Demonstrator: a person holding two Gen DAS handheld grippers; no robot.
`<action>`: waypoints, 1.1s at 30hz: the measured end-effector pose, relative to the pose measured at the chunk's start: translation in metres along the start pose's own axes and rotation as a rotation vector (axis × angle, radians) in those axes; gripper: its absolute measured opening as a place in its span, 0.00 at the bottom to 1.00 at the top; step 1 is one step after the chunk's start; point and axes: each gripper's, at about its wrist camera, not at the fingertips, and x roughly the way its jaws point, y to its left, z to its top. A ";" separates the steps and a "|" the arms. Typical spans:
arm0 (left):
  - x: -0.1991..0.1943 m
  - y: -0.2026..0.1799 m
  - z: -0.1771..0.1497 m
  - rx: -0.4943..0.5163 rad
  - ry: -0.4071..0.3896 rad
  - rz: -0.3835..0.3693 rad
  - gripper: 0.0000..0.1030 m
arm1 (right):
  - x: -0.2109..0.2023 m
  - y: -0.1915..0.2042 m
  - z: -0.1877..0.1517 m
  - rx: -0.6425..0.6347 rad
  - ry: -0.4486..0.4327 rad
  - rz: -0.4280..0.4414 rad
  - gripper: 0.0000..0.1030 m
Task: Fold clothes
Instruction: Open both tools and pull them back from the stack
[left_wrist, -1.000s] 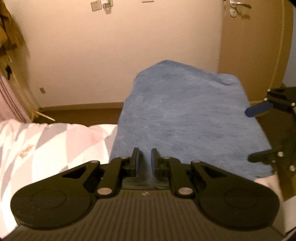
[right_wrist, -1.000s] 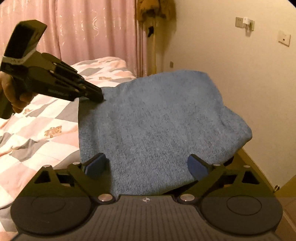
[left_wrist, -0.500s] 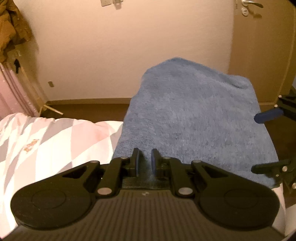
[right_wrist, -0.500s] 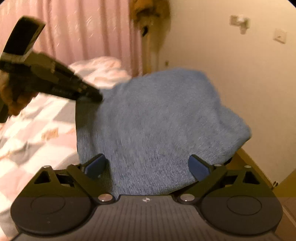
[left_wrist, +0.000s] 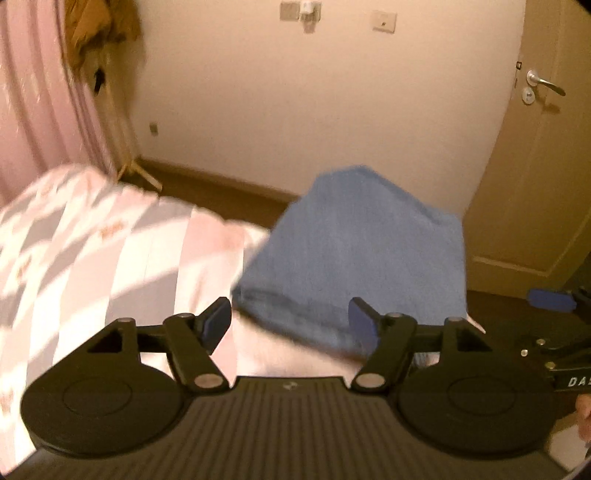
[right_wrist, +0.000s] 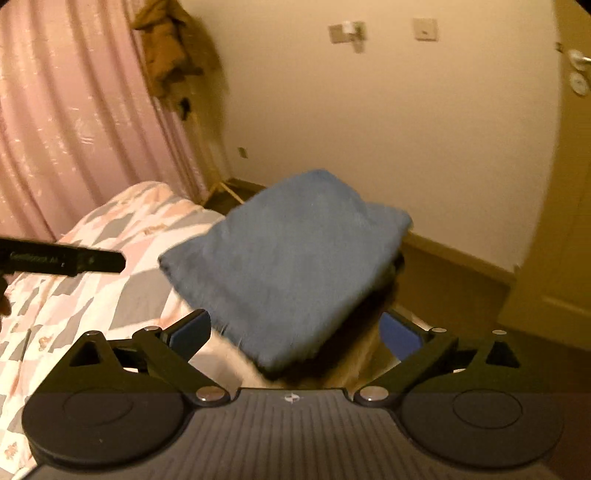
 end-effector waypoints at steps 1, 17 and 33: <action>-0.009 0.000 -0.009 -0.005 0.015 0.002 0.72 | -0.009 0.005 -0.007 0.012 0.005 -0.011 0.98; -0.208 0.021 -0.108 0.043 0.013 0.133 0.99 | -0.176 0.128 -0.081 0.062 -0.016 -0.217 1.00; -0.284 0.007 -0.127 0.004 -0.086 0.090 0.99 | -0.237 0.145 -0.103 0.091 -0.126 -0.305 1.00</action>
